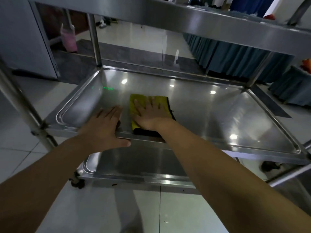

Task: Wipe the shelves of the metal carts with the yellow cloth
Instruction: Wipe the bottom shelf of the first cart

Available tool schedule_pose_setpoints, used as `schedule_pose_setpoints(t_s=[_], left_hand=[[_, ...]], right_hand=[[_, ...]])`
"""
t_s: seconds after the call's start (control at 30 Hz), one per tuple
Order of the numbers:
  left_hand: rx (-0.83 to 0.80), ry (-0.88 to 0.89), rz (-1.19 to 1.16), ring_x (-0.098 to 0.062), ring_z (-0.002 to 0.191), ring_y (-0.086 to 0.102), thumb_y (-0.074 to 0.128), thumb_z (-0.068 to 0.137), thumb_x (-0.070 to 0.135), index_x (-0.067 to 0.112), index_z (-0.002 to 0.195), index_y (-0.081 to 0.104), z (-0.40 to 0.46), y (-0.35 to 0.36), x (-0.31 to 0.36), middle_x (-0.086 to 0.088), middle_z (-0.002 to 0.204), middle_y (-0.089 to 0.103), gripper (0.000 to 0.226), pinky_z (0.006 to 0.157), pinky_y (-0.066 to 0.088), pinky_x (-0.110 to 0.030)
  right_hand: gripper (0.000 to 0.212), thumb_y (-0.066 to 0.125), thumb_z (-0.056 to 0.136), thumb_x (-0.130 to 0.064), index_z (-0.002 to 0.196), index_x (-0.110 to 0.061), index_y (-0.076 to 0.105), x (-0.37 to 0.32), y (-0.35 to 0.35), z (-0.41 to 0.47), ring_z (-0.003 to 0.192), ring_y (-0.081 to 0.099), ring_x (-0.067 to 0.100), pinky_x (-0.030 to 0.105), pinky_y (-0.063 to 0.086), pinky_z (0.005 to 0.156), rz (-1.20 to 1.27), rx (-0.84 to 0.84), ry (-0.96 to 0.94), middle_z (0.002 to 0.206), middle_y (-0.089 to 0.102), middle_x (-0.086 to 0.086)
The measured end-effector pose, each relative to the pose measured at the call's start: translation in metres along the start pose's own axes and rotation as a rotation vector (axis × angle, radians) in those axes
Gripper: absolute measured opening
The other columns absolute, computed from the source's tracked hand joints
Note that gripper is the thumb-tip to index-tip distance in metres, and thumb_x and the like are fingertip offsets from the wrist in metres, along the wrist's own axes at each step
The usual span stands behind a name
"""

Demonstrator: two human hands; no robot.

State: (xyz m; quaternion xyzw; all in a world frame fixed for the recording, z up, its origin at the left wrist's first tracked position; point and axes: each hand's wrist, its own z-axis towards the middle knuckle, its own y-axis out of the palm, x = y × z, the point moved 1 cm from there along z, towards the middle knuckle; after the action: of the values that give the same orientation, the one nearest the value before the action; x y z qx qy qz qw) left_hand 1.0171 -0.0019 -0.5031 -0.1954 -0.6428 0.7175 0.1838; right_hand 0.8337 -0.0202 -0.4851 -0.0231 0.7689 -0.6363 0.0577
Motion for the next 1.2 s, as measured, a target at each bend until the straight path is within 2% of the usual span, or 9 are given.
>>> schedule_pose_setpoints(t_s=[0.3,0.53,0.67,0.77,0.83,0.9,0.93,1.03,1.2], left_hand=[[0.021,-0.055,-0.066,-0.023,0.14,0.027,0.029,0.043,0.092,0.01,0.15,0.016,-0.003,-0.004,0.002,-0.007,0.156,0.023,0.136,0.116,0.013,-0.036],[0.013,-0.082,-0.098,-0.023,0.141,0.026,0.037,0.042,0.089,0.015,0.15,0.016,-0.011,-0.017,0.014,-0.004,0.157,0.02,0.133,0.116,0.013,-0.035],[0.013,-0.109,-0.036,-0.028,0.137,0.033,0.031,0.04,0.092,0.013,0.148,0.025,-0.009,-0.013,0.016,-0.006,0.155,0.025,0.134,0.115,0.018,-0.041],[0.032,-0.117,-0.043,-0.029,0.136,0.035,0.045,0.046,0.095,0.011,0.147,0.026,-0.012,-0.01,0.019,-0.008,0.154,0.028,0.133,0.113,0.02,-0.041],[0.046,-0.115,-0.042,-0.027,0.136,0.034,0.058,0.057,0.084,0.012,0.148,0.023,-0.014,-0.011,0.024,-0.006,0.155,0.026,0.122,0.112,0.02,-0.038],[0.046,-0.105,-0.017,-0.026,0.137,0.032,0.061,0.062,0.077,0.011,0.149,0.02,-0.014,-0.012,0.026,-0.007,0.155,0.024,0.117,0.112,0.02,-0.036],[0.041,-0.106,-0.007,-0.027,0.138,0.032,0.059,0.061,0.078,0.01,0.149,0.02,-0.014,-0.013,0.025,-0.007,0.156,0.024,0.118,0.112,0.02,-0.036],[0.027,-0.101,-0.002,-0.027,0.14,0.029,0.055,0.061,0.082,0.009,0.149,0.017,-0.012,-0.011,0.02,-0.008,0.156,0.021,0.121,0.114,0.019,-0.039],[0.043,-0.09,-0.045,-0.024,0.142,0.024,0.056,0.058,0.085,0.007,0.147,0.022,-0.009,-0.005,0.011,-0.008,0.157,0.018,0.123,0.115,0.017,-0.038]], right_hand=[[0.059,0.019,0.1,-0.054,0.151,-0.039,-0.006,0.016,0.006,-0.046,0.147,-0.016,0.02,0.041,-0.009,0.118,0.022,-0.057,-0.115,0.16,-0.015,-0.003],[0.064,0.023,0.098,-0.057,0.151,-0.038,-0.007,0.104,0.011,-0.091,0.148,-0.012,0.017,0.037,-0.007,0.117,0.013,-0.027,0.102,0.161,-0.013,-0.004],[0.065,0.021,0.098,-0.057,0.152,-0.033,-0.007,0.172,0.014,-0.132,0.148,-0.009,0.019,0.04,-0.003,0.119,-0.017,-0.026,0.274,0.161,-0.011,-0.001],[0.066,0.018,0.098,-0.058,0.153,-0.031,-0.006,0.204,0.017,-0.165,0.149,-0.006,0.021,0.042,0.001,0.12,-0.028,0.023,0.38,0.162,-0.006,0.003],[0.07,0.006,0.094,-0.065,0.154,-0.03,-0.003,0.211,0.022,-0.179,0.149,-0.001,0.025,0.043,0.004,0.12,-0.046,0.04,0.43,0.162,-0.003,0.005],[0.09,-0.019,0.078,-0.076,0.154,-0.03,-0.003,0.209,0.028,-0.186,0.149,0.002,0.029,0.046,0.009,0.119,-0.103,0.055,0.431,0.162,-0.001,0.005],[0.09,-0.02,0.077,-0.075,0.154,-0.03,-0.004,0.204,0.029,-0.186,0.148,0.002,0.03,0.047,0.01,0.119,-0.114,0.053,0.43,0.162,-0.001,0.006],[0.063,0.008,0.098,-0.056,0.154,-0.029,-0.001,0.166,0.028,-0.177,0.148,0.007,0.031,0.045,0.012,0.118,-0.089,0.1,0.432,0.162,0.003,0.008],[0.058,0.014,0.101,-0.052,0.154,-0.03,0.002,0.062,0.022,-0.129,0.148,0.001,0.03,0.046,0.009,0.116,-0.027,0.099,0.304,0.162,-0.001,0.008]])
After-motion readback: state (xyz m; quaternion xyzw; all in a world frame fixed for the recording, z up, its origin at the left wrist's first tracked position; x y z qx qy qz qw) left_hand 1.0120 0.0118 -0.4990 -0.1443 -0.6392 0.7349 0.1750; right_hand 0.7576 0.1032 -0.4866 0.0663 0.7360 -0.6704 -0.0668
